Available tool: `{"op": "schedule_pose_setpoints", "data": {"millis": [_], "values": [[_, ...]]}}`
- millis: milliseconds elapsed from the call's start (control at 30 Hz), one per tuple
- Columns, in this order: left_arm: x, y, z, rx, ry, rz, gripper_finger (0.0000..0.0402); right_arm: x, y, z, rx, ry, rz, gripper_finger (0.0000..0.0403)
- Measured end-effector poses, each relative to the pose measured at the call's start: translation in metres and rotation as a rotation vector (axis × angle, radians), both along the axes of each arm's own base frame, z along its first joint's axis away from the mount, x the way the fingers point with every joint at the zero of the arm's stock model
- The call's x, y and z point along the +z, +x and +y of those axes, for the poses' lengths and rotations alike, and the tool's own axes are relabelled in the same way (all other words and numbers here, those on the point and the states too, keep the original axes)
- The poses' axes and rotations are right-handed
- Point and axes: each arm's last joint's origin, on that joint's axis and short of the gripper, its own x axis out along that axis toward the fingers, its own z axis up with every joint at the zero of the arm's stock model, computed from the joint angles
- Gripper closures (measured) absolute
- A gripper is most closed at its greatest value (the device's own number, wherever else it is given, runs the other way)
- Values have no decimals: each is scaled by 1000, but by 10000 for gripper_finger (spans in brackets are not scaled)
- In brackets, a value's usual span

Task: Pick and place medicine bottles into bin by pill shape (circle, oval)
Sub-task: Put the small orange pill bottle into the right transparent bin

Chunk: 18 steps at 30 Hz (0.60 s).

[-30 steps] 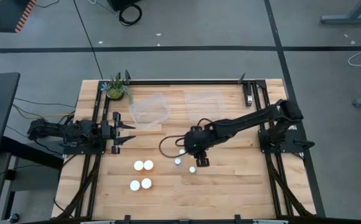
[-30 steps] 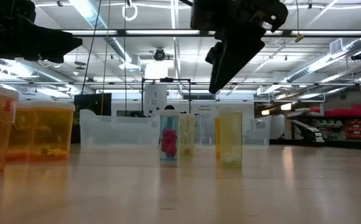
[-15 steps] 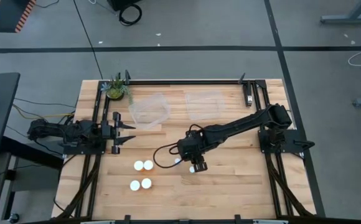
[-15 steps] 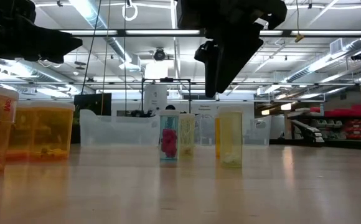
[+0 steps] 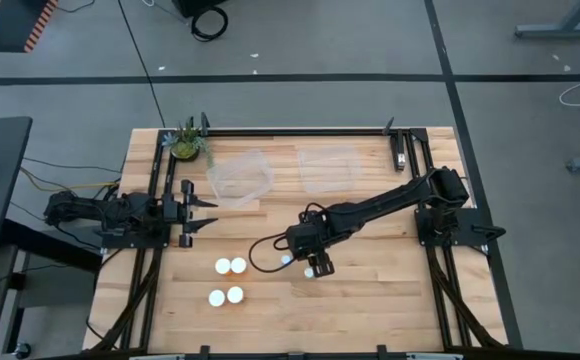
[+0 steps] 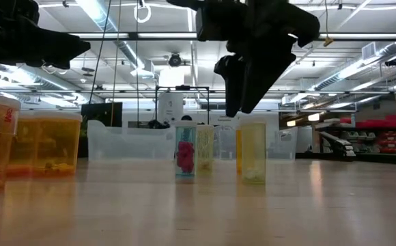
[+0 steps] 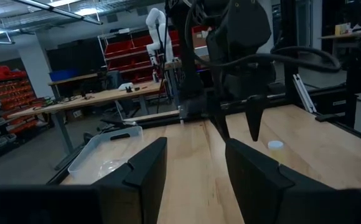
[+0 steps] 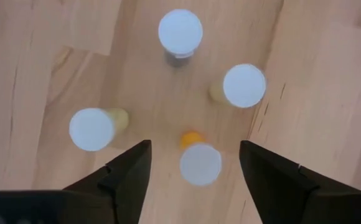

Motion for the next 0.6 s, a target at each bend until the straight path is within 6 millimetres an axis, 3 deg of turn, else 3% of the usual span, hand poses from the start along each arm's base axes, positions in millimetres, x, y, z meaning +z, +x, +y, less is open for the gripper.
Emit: {"op": "schedule_pose_setpoints", "data": {"millis": [600], "values": [[0, 0, 0, 0, 0, 0, 230, -30, -6, -4, -14, 28, -8, 152]]}}
